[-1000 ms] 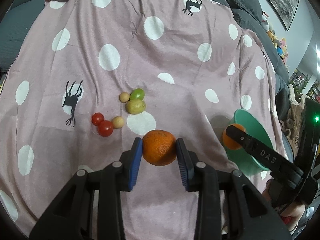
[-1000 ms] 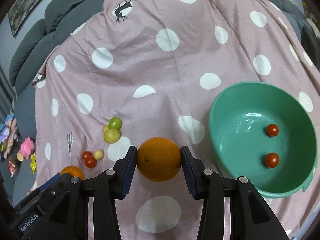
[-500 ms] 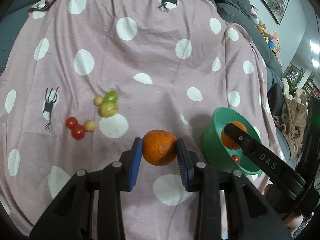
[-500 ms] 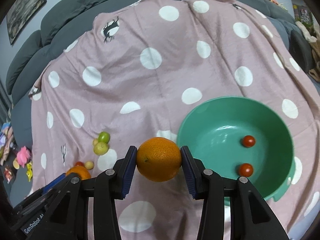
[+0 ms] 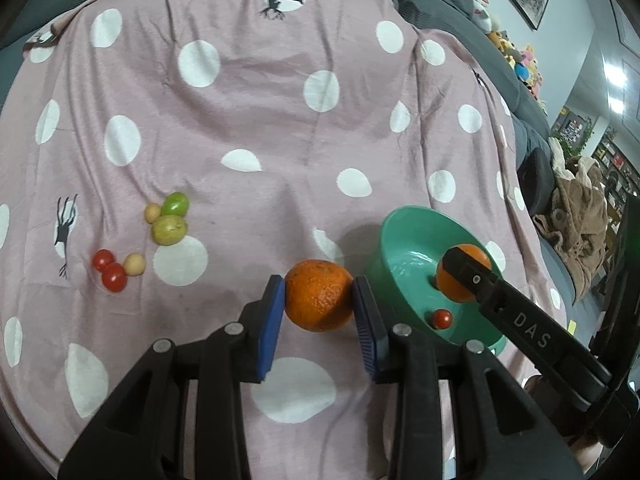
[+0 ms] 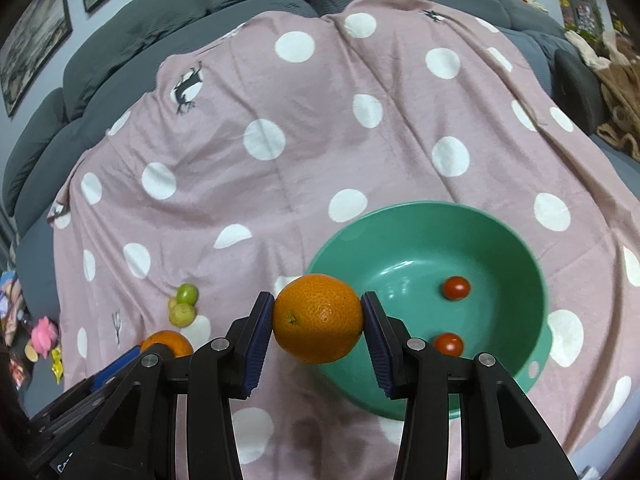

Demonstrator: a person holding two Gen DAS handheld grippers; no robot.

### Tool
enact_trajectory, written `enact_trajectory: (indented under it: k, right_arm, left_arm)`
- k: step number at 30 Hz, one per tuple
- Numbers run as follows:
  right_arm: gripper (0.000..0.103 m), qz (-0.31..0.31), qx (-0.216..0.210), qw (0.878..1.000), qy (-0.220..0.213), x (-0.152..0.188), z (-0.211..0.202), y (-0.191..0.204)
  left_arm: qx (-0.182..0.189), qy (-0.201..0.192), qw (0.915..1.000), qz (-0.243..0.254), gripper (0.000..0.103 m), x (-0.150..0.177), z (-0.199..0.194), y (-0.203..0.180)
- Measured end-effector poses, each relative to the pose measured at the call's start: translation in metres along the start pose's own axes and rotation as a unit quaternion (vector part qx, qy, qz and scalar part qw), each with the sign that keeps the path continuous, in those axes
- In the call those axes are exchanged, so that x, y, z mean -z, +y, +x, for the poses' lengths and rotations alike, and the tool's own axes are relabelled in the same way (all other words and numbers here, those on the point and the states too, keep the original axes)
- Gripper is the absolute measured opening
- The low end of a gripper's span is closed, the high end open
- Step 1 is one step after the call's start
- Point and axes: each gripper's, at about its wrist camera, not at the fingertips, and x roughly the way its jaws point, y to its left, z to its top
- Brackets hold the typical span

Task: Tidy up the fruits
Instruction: 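Carry both held oranges over the green bowl with both grippers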

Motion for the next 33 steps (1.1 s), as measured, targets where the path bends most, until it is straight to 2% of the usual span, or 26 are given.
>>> enact_trajectory:
  k: [20,33]
  right_arm:
    - [0.046,0.054,0.033,0.998,-0.007,-0.003,-0.003,-0.048]
    - [0.046,0.091,0.059,0.994,0.003,-0.001,0.0,-0.076]
  left_arm:
    - [0.044,0.017,0.9966,0.067,0.034,-0.007,0.034,-0.059]
    - [0.065,0.041,0.9934,0.085,0.034,-0.003,0.058,-0.083]
